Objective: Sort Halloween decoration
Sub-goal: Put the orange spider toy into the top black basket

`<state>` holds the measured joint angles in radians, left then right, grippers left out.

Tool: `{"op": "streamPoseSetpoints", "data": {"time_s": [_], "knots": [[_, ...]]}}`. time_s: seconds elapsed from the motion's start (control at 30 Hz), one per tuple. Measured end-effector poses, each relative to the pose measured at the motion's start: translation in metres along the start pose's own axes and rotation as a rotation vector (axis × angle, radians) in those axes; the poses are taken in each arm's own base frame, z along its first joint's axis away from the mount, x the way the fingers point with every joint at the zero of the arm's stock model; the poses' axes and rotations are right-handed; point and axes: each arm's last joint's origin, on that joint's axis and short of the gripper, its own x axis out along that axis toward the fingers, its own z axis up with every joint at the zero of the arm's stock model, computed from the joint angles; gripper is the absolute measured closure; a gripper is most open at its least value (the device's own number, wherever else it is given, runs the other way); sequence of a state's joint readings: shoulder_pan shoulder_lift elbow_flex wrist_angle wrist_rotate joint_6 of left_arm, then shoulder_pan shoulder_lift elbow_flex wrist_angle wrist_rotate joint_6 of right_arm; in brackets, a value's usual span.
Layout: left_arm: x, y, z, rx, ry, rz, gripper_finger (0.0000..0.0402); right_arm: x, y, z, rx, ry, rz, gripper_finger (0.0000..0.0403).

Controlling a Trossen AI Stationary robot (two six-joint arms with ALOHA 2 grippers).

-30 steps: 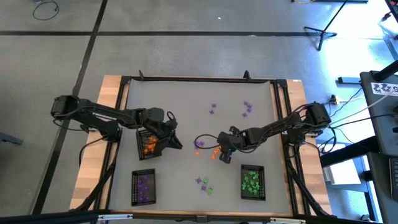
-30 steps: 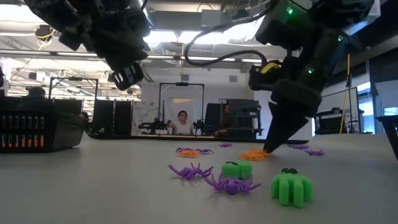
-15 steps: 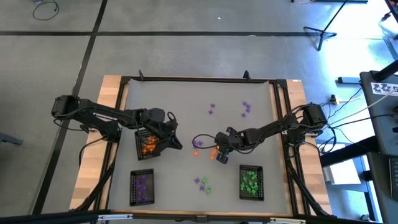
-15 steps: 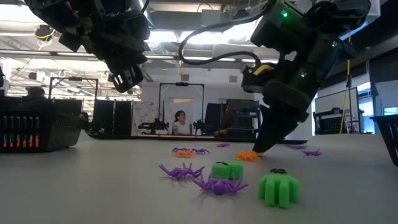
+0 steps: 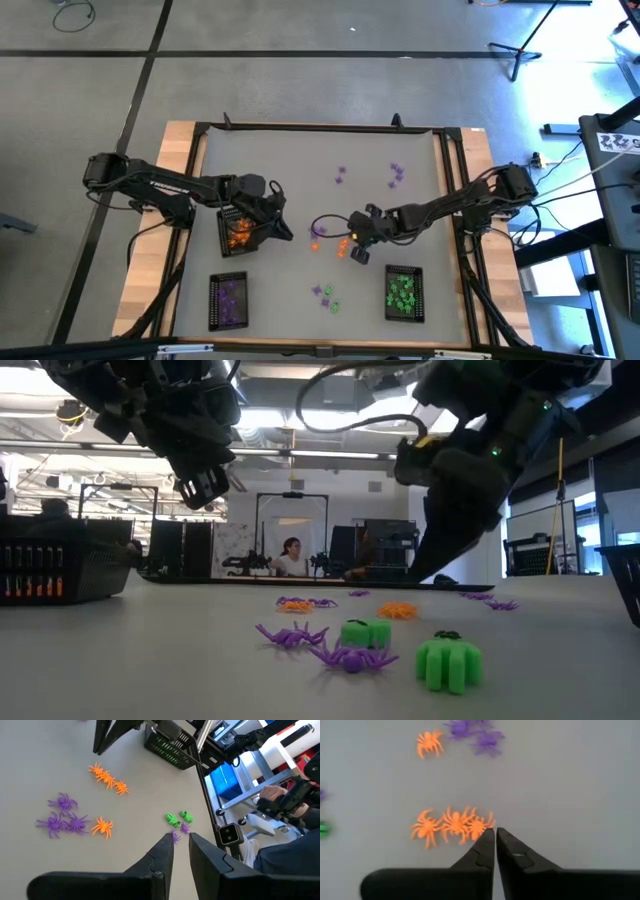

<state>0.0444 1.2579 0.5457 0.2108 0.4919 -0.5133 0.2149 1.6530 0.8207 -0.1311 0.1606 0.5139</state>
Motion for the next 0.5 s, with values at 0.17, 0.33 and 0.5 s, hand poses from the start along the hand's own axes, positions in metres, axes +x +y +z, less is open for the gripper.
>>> {"op": "streamPoseSetpoints", "data": {"time_s": [0.17, 0.33, 0.5], "knots": [[0.0, 0.0, 0.0, 0.0, -0.004, 0.007, 0.0347, 0.002, 0.003, 0.001, -0.038, 0.006, 0.062, 0.0353], [0.0, 0.0, 0.0, 0.0, -0.005, 0.01, 0.0347, 0.006, 0.003, 0.0, -0.069, 0.005, 0.047, 0.0284], [0.0, 0.001, -0.001, -0.005, 0.003, 0.015, 0.0347, 0.017, 0.002, -0.004, -0.105, 0.012, 0.021, 0.0221]]}}
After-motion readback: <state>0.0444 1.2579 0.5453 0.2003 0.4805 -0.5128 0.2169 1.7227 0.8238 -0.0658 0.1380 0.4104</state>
